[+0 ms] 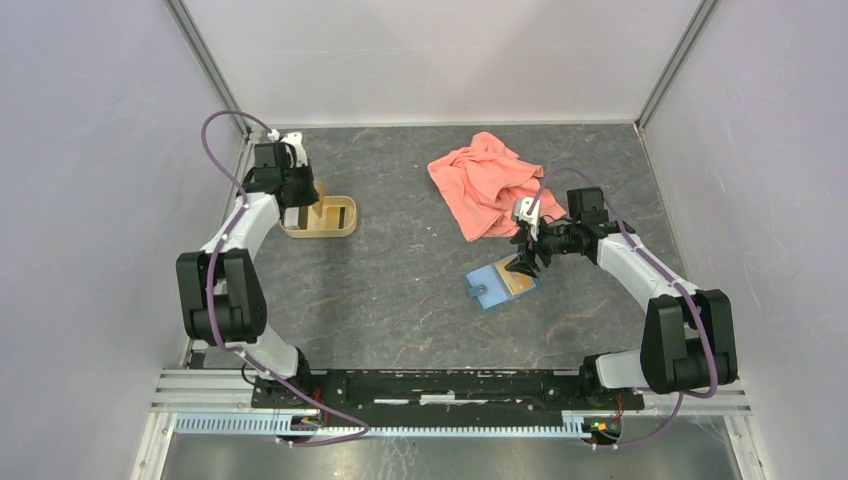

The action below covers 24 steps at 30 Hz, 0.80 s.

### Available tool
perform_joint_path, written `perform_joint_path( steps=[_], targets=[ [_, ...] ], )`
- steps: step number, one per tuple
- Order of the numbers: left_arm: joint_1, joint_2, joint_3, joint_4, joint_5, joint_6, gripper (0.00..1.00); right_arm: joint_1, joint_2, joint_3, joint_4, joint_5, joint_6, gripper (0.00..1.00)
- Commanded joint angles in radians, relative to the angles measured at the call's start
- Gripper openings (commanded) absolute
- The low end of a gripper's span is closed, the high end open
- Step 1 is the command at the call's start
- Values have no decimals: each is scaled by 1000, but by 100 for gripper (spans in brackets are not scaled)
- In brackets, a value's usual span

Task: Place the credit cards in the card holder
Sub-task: Pick up the credit card from the storage box.

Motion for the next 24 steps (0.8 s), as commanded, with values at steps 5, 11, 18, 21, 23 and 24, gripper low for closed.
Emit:
perform_joint_path(
  steps=[5,11,18,21,23,24],
  targets=[
    [-1,-187,-177,449,626,-433,4,0,-26,28,52,-91,86,73],
    [-196,-231,-448,1070,668,-809,2,1,-80,-65,386,-226,513,73],
    [-490,-112,-578,1570,451,-983,2,0,-148,-258,1002,-149,1186,73],
    [-568,-4,-605,1801,389,-1078,2,0,-145,-307,1136,-104,1372,73],
    [-603,59,-612,1914,349,-1120,2,1,-134,-322,1198,-102,1454,73],
    [-622,86,-609,1946,337,-1133,2,1,-130,-329,1231,-106,1490,72]
  ],
)
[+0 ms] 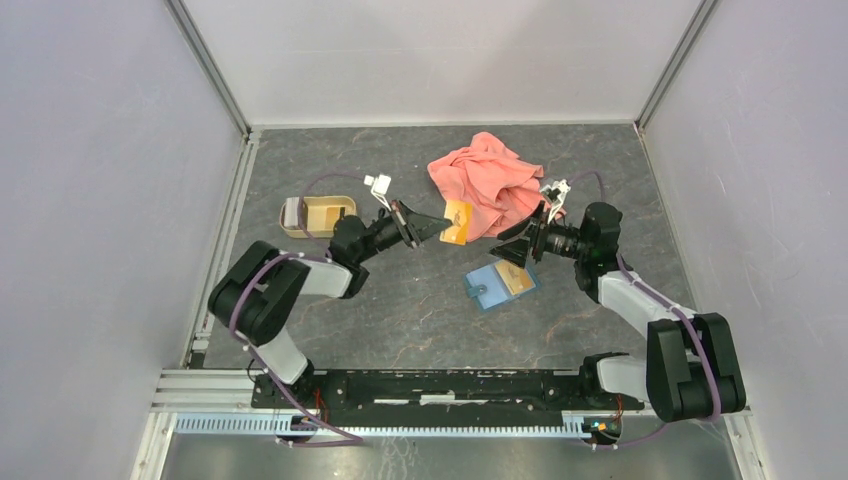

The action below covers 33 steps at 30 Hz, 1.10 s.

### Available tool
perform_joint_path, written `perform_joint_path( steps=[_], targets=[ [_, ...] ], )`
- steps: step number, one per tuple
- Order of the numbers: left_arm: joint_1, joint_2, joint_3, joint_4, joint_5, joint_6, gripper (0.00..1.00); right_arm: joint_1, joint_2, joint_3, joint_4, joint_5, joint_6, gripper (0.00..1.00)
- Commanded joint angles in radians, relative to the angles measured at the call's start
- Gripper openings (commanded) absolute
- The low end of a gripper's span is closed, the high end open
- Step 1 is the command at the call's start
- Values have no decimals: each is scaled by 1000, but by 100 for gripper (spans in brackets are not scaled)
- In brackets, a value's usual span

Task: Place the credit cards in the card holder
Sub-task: Pick up the credit card from the storage box.

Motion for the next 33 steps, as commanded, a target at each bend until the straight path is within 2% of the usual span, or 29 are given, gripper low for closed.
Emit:
perform_joint_path(
  steps=[1,3,10,17,26,30,31,33],
  targets=[
    [-71,110,-11,393,-123,-161,2,1,0,-27,326,21,342,72],
    [-107,148,0,432,-144,-171,2,1,0,-40,367,26,377,71],
    [-194,214,25,468,-195,-180,2,1,22,-41,354,42,376,68],
    [-221,215,10,478,-237,-162,2,0,29,-35,278,76,329,64],
    [-228,220,39,478,-262,-163,3,1,54,-70,423,53,469,50],
    [-242,235,64,478,-263,-165,5,7,69,-70,433,50,490,35],
    [-246,238,67,478,-265,-166,6,8,75,-68,441,46,496,28],
    [-252,246,67,478,-271,-169,12,9,87,-63,451,35,503,10]
  ],
)
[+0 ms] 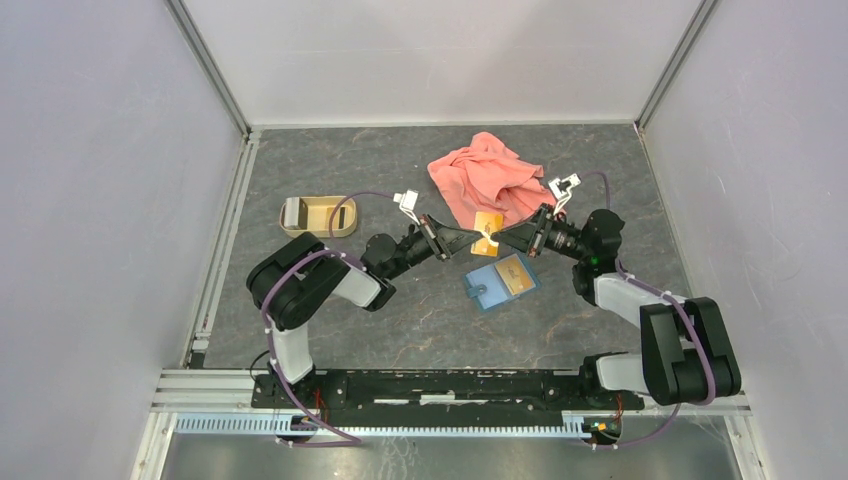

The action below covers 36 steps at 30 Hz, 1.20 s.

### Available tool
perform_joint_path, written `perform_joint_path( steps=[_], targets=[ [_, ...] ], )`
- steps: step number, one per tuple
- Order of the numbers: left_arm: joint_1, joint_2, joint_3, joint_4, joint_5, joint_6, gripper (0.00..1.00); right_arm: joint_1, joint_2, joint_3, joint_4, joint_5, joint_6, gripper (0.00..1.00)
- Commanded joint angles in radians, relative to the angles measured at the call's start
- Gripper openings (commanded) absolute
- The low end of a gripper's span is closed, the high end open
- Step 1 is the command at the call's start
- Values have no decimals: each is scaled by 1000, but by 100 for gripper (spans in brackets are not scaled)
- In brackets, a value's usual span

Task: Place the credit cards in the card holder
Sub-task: Pick up the credit card from the storage box, then insert the credit card into the card holder.

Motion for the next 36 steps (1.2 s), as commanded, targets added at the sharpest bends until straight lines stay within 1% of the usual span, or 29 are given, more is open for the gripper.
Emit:
perform_joint_path(
  steps=[1,2,3,4,5,6,7,8,9,10,12,14,15,17,18,20,21,22,24,27,30,33,34,36],
  targets=[
    [-17,25,23,238,-29,-19,14,7,24,8,79,-31,31,3],
    [-16,17,13,234,-38,-9,19,6,24,15,71,-38,8,0],
    [-12,3,-9,223,-51,6,24,7,22,26,24,-49,-37,0],
    [-5,-21,-27,194,-64,33,31,6,16,51,-65,-53,-130,0],
    [4,-52,-47,133,-79,72,38,5,9,87,-195,-61,-260,0],
    [14,-94,-66,95,-87,114,41,0,3,126,-330,-64,-389,0],
    [23,-140,-82,0,-99,171,47,-4,-2,174,-483,-63,-549,0],
    [30,-190,-95,-90,-113,235,52,-11,-7,211,-595,-59,-668,0],
    [33,-270,-104,-198,-136,331,59,-22,-12,251,-711,-53,-797,0],
    [33,-309,-103,-330,-161,417,67,-35,-16,268,-767,-53,-869,0],
    [32,-440,-79,-590,-205,578,77,-69,-21,290,-840,-59,-960,0],
    [32,-515,-64,-762,-253,681,91,-89,-10,306,-917,-68,-1018,0],
    [32,-540,-64,-814,-271,712,98,-89,10,330,-1005,-72,-1076,0],
    [34,-568,-74,-885,-308,702,100,-89,66,371,-1161,-91,-1194,0],
    [39,-568,-78,-901,-286,690,100,-92,103,390,-1242,-98,-1241,0],
    [47,-547,-75,-911,-158,658,99,-101,162,415,-1345,-125,-1321,0],
    [46,-531,-68,-918,-126,617,97,-110,187,423,-1373,-129,-1337,0],
    [46,-514,-63,-924,-100,599,94,-116,199,428,-1379,-127,-1340,0],
    [36,-487,-61,-930,-96,540,94,-125,215,419,-1362,-104,-1315,0],
    [-8,-467,-79,-904,-147,503,94,-125,239,390,-1312,-93,-1254,0],
    [-50,-416,-66,-902,-178,452,89,-125,261,394,-1309,-66,-1239,0],
    [-84,-351,-62,-859,-198,376,88,-125,275,382,-1283,-69,-1206,0],
    [-96,-332,-60,-850,-206,355,88,-149,284,380,-1277,-69,-1199,0],
    [-115,-296,-49,-842,-219,325,87,-159,301,383,-1279,-73,-1195,0]
  ],
)
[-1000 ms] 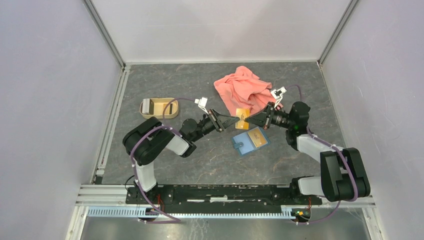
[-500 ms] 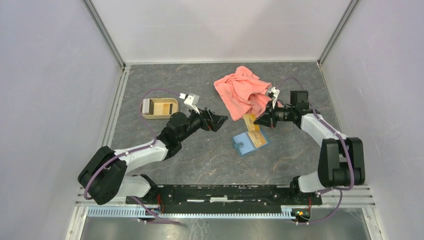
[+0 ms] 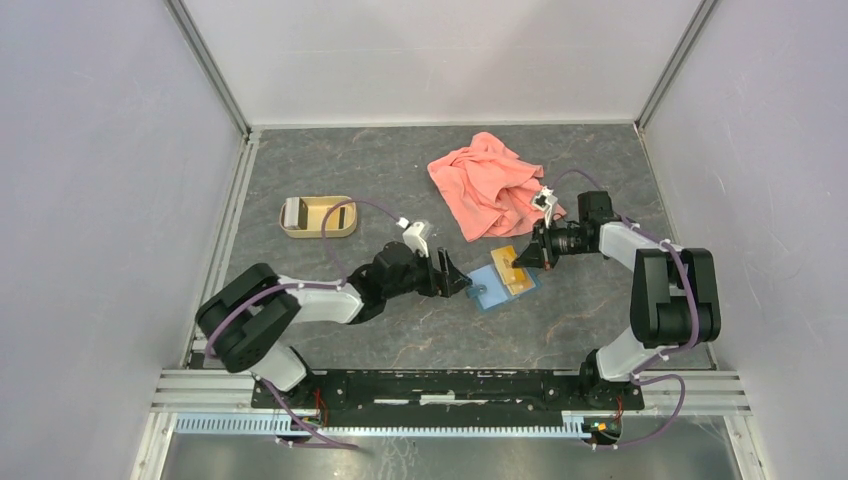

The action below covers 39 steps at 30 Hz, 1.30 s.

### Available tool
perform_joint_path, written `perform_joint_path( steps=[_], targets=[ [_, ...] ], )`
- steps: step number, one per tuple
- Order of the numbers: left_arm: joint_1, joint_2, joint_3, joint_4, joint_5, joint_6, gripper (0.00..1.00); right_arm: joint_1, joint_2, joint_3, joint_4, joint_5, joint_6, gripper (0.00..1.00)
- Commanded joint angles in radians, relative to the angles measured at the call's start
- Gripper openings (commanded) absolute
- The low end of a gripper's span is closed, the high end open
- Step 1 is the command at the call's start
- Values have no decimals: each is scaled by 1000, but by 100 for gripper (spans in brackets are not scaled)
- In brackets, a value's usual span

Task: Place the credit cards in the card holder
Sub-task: Insert the credit card into the card holder.

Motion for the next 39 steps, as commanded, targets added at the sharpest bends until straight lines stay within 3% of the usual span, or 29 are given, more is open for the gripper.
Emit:
perform_joint_path(
  steps=[1,20,30,39],
  targets=[
    [-41,79,41,56,-50,-129,87,-31,33,-3,20,-6,26,0],
    [-90,206,111,-55,-98,-188,78,-43,105,2,-26,-41,15,0],
    [-112,232,164,-194,-159,-123,75,-69,45,-46,61,-46,123,0],
    [-121,229,171,-217,-197,-101,75,-73,16,-79,122,-58,212,0]
  ],
)
